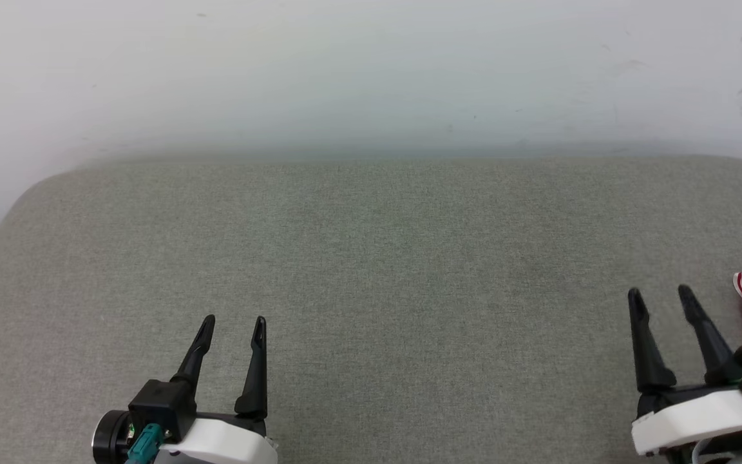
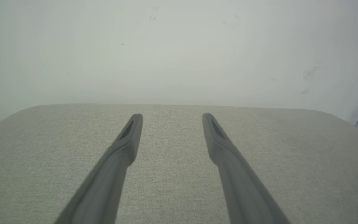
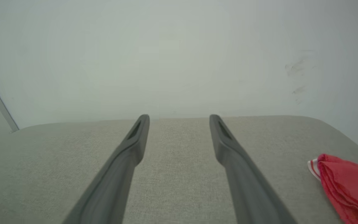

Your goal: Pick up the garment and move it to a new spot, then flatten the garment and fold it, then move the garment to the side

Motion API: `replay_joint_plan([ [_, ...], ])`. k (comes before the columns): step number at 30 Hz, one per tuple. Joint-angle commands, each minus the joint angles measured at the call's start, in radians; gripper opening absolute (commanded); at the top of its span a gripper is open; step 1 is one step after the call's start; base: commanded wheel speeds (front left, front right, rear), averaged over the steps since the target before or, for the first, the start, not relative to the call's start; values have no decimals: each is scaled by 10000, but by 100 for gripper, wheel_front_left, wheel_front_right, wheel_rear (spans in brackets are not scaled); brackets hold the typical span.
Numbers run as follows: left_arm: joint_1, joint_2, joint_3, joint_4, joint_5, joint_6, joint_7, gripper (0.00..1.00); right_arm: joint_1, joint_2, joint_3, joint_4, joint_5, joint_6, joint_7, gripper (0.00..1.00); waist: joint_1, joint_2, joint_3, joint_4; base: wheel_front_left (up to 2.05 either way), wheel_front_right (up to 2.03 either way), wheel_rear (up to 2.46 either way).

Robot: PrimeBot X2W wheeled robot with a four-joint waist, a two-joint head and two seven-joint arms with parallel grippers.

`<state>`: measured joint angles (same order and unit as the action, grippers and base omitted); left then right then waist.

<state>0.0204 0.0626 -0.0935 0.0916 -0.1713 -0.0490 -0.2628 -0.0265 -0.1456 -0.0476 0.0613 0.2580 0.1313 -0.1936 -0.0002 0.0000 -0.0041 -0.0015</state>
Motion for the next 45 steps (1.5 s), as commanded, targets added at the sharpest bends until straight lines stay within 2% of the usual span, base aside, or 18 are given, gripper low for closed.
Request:
replay_joint_plan([
  [1,95,2,18,-39,87,-54,-22,100,270,144,39,97,-105,-13,-157,100,2,0,-14,-3,0,0,0],
  [6,191,-40,214,-70,253,-168,-23,100,554,490,110,372,-149,-13,-454,100,2,0,-49,-82,0,0,0],
  [13,310,-81,326,-87,442,-279,-23,100,482,648,104,532,-272,-13,-604,100,2,0,-70,-186,0,0,0],
  [45,319,-133,313,-84,290,-269,-23,100,530,567,199,452,-184,-13,-693,100,2,0,34,-83,0,0,0],
])
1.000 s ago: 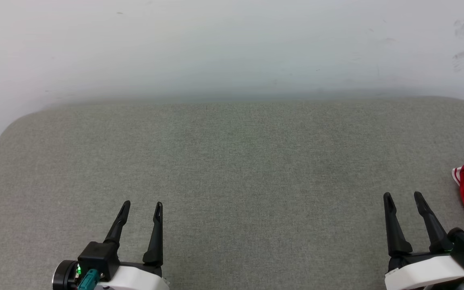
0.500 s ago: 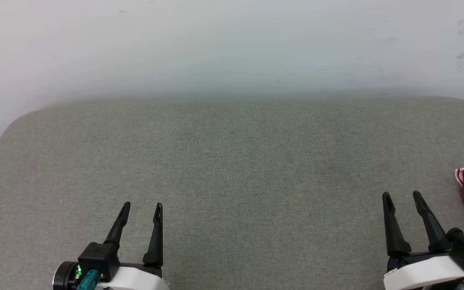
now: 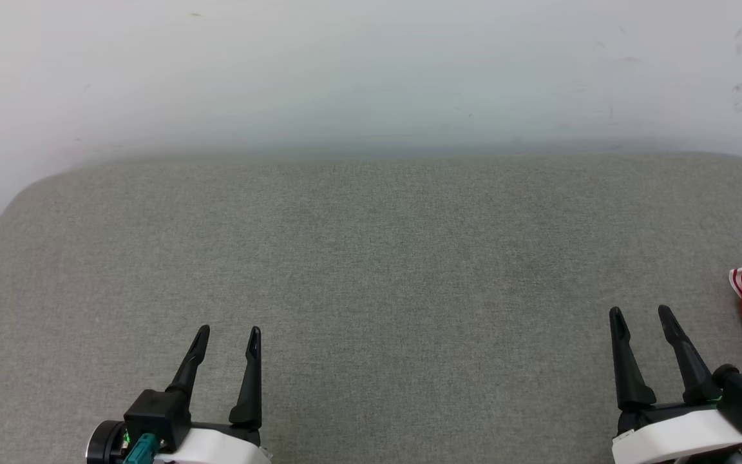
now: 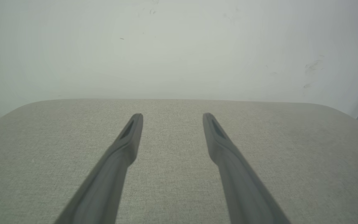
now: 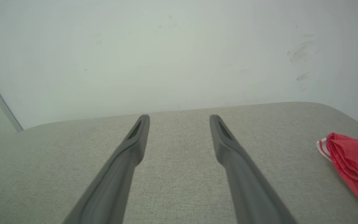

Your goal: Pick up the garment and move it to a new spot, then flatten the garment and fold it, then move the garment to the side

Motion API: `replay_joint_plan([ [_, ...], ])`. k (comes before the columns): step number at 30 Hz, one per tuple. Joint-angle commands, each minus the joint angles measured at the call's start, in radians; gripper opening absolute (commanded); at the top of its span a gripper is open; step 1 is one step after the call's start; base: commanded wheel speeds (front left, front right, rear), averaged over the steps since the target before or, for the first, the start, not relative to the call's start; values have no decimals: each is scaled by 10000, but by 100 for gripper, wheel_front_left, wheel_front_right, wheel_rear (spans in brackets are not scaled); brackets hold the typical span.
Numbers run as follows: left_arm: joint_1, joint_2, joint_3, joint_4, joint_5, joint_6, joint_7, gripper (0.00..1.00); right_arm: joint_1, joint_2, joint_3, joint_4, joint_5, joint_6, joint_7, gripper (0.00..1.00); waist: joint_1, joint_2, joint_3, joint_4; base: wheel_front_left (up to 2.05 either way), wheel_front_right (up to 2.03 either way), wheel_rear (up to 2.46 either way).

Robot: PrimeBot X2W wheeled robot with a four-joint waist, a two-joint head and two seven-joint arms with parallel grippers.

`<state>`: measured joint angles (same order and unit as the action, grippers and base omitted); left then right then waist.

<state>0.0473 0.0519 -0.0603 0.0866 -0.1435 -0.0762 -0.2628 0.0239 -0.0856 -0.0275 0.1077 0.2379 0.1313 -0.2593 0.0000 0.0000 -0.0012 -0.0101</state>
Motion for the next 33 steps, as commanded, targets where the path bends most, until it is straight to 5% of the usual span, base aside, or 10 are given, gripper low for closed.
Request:
replay_joint_plan([
  [1,50,-25,-18,-34,12,3,-23,100,25,-34,-2,-12,18,-13,-35,100,0,0,5,2,0,0,0],
  [2,45,-26,-58,-54,-33,-55,-23,100,18,-40,1,-3,27,-13,-38,100,0,0,15,8,0,0,0],
  [3,1,0,-35,-11,-23,-32,0,0,0,-7,6,7,8,0,0,0,0,0,16,9,0,0,0],
  [33,-445,82,437,705,-4830,-203,1145,0,-406,122,-252,635,4436,-2,1218,0,0,0,23,28,0,0,0],
])
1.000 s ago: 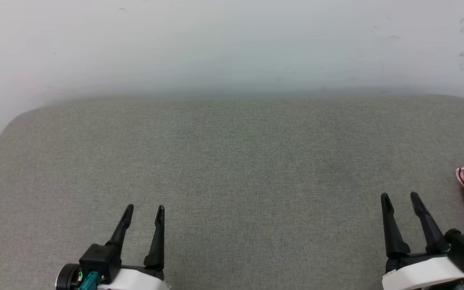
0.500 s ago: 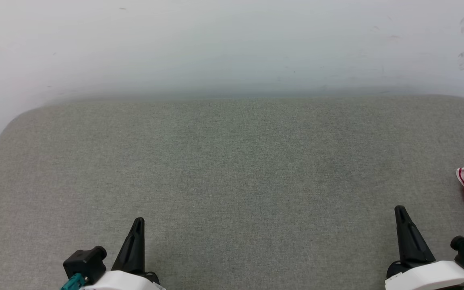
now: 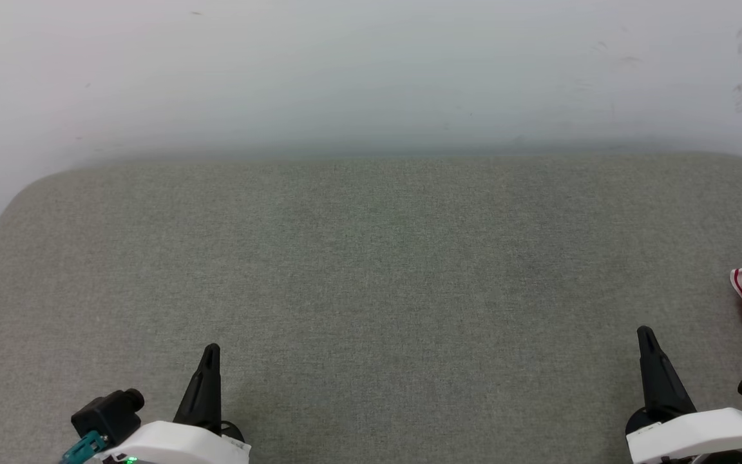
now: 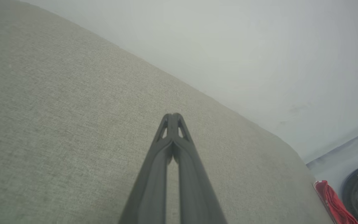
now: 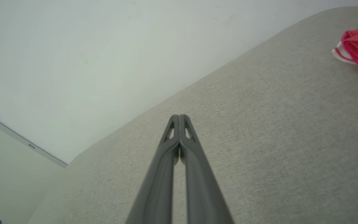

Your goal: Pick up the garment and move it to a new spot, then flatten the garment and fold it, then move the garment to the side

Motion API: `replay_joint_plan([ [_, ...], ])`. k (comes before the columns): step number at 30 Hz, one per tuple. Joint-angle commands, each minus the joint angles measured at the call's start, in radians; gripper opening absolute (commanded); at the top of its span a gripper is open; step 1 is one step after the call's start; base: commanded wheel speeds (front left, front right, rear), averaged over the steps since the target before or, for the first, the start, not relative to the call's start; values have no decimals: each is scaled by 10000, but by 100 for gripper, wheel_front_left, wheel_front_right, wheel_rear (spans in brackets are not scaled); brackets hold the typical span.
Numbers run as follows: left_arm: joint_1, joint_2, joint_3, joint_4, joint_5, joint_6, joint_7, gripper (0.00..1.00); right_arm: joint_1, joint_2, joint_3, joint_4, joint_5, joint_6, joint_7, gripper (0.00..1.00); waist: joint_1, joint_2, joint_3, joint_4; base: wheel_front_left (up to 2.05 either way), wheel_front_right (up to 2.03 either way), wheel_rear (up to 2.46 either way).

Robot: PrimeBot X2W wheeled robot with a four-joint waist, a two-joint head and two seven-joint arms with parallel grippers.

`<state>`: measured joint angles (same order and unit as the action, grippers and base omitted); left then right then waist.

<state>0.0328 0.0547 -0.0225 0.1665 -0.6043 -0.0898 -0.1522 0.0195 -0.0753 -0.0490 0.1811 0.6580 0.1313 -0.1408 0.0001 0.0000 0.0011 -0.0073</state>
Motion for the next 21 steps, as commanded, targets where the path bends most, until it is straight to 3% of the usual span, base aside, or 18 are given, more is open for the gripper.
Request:
replay_joint_plan([
  [1,-319,56,77,-82,-383,-71,79,0,-380,22,-47,-89,382,-2,73,0,0,0,0,1,0,0,0],
  [21,-654,78,389,153,-3183,-171,773,0,-654,84,-225,112,2983,-4,783,0,-1,0,4,16,0,0,0],
])
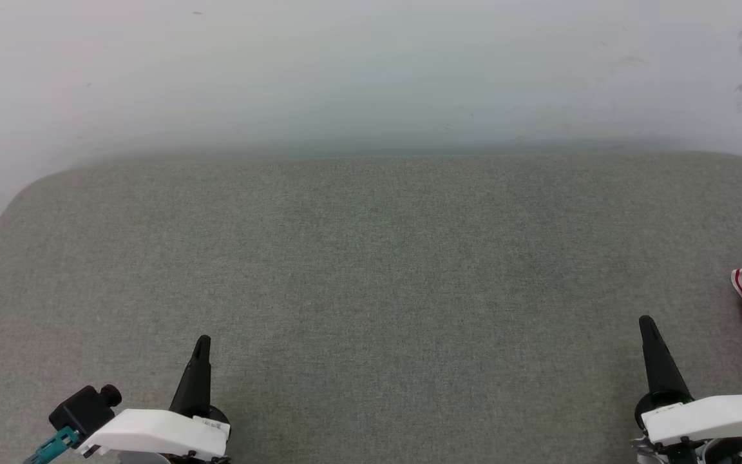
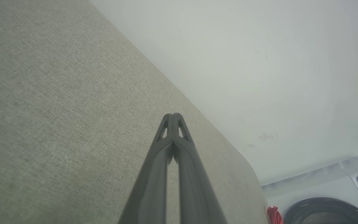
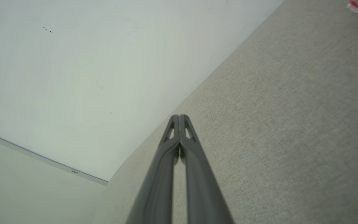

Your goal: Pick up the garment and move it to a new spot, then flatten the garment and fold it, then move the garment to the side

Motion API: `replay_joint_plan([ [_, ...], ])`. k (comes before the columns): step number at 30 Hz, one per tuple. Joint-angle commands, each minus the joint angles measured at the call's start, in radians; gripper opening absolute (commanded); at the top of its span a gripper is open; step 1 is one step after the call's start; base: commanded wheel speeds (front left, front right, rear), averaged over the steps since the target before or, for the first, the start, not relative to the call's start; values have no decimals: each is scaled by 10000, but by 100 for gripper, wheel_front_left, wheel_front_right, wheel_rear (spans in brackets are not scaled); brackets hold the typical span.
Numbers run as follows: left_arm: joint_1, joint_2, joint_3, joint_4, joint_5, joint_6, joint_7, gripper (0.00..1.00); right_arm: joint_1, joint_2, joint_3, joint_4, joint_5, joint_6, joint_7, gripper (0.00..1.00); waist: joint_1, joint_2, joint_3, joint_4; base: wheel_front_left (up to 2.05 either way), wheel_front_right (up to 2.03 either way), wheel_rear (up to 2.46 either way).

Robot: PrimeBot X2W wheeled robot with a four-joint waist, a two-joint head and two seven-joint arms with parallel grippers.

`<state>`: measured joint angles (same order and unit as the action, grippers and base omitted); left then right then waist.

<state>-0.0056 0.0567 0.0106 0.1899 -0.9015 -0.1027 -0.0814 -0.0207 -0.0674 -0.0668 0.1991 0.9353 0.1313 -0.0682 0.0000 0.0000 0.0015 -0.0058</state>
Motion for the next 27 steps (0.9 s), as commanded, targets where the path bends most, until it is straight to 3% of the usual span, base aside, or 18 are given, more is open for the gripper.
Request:
replay_joint_plan([
  [1,-287,59,73,-70,-338,-48,102,0,-268,9,-55,-59,326,-3,86,0,0,0,0,2,0,0,0],
  [27,-626,57,431,183,-3192,-150,829,0,-545,82,-234,146,3007,-5,816,0,0,0,6,20,0,0,0],
])
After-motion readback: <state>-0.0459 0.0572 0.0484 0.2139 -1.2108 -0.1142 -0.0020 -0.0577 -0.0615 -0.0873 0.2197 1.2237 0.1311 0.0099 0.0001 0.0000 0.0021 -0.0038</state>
